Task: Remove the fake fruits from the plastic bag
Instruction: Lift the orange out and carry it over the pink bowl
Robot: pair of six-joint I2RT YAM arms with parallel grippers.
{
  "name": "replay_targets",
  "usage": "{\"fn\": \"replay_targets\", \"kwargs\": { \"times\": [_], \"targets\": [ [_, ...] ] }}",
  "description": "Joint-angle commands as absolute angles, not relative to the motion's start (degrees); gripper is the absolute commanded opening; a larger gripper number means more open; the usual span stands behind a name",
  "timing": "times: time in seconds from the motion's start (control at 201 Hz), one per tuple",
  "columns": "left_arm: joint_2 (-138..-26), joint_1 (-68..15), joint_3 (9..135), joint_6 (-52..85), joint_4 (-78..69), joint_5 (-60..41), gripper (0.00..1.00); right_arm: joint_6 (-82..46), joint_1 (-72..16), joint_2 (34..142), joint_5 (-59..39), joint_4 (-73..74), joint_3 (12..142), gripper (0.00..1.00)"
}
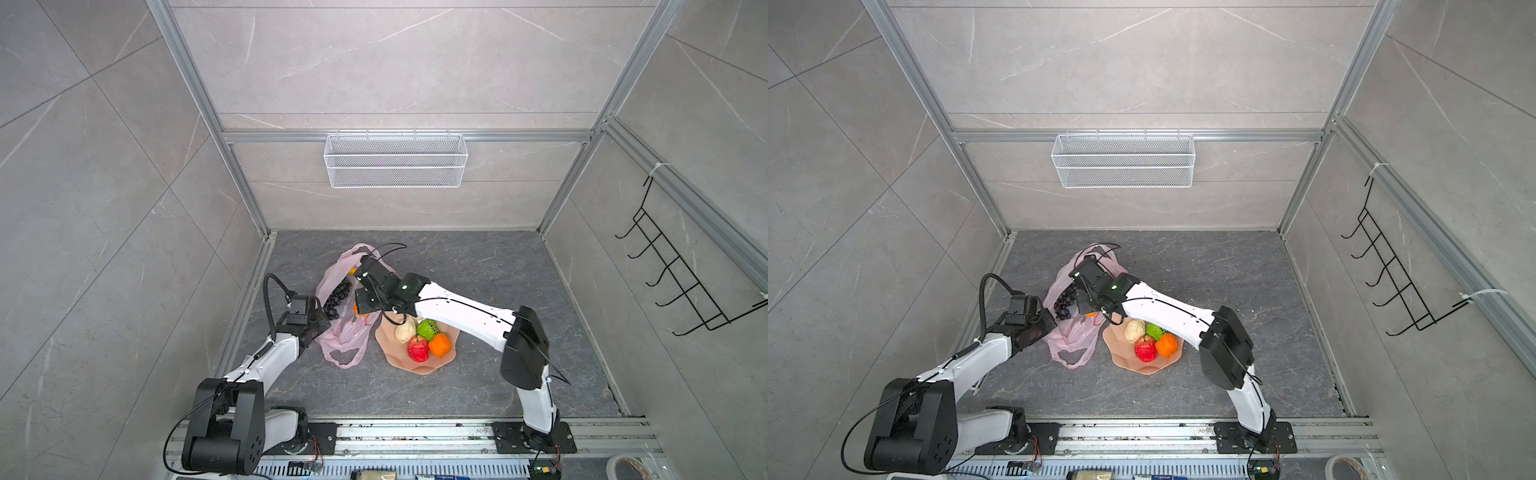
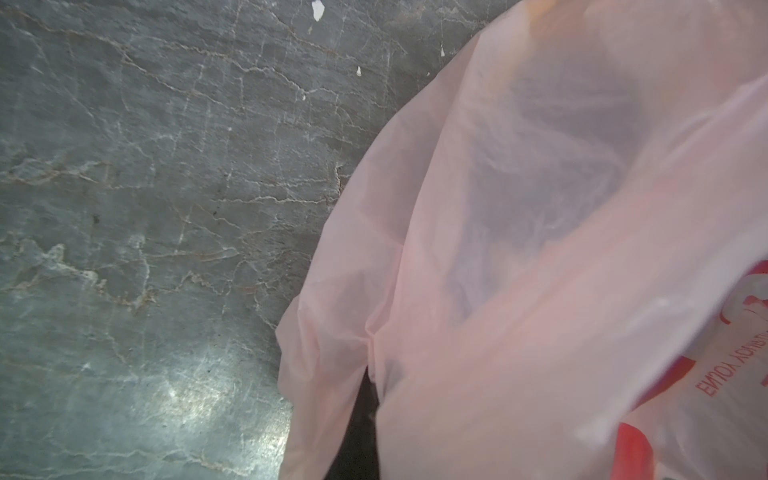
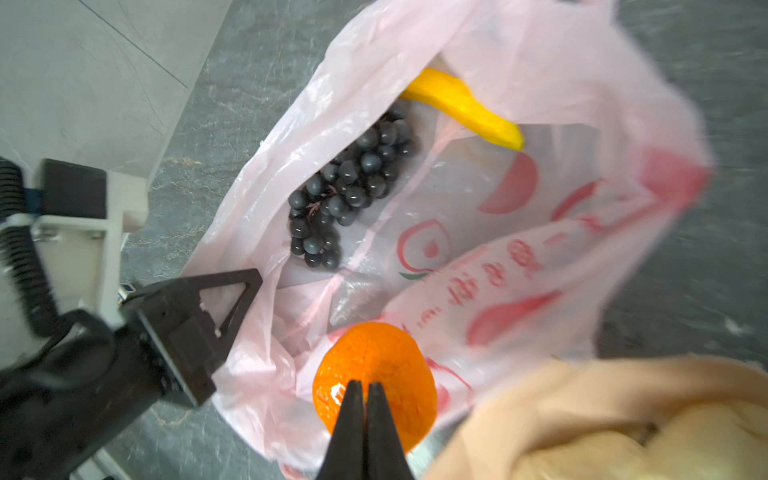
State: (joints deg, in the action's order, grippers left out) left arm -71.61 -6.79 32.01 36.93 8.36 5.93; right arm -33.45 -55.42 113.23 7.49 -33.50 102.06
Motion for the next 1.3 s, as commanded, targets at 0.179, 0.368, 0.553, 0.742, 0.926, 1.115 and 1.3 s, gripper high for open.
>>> {"fn": "replay_targets", "kwargs": {
  "times": [0.179,0.368,0.553,0.742,0.926,1.115,1.3],
  "targets": [
    [-71.84,-6.94,33.89,36.58,8.84,6.94,0.00,-34.52,-50.25,97.05,11.89,-30.12,84.99,0.01],
    [-71.75,-6.92,33.88,36.56,8.88,7.30,0.00,-34.87,-48.85,91.38,15.15,-32.29,78.97,0.01],
    [-72.05,-6.94,34.00,36.56,8.90,7.29,0.00,-35.95,-48.93,87.68,14.98,-32.39,73.13,0.00],
    [-72.22,-6.94,33.93,36.56,8.85,7.32,0.00,-36.13,-49.95,87.07,14.95,-32.57,69.49,0.00],
    [-71.70,-6.94,33.83,36.56,8.88,7.56,0.00,-36.47,-52.41,88.82,16.08,-33.48,68.62,0.00],
    [-71.90,-6.94,33.76,36.55,8.85,7.61,0.00,-36.56,-54.05,89.95,17.34,-33.05,67.61,0.01],
    [-71.76,-6.93,33.70,36.52,8.84,7.56,0.00,-36.49,-54.56,90.93,18.92,-32.97,67.24,0.01]
  ]
}}
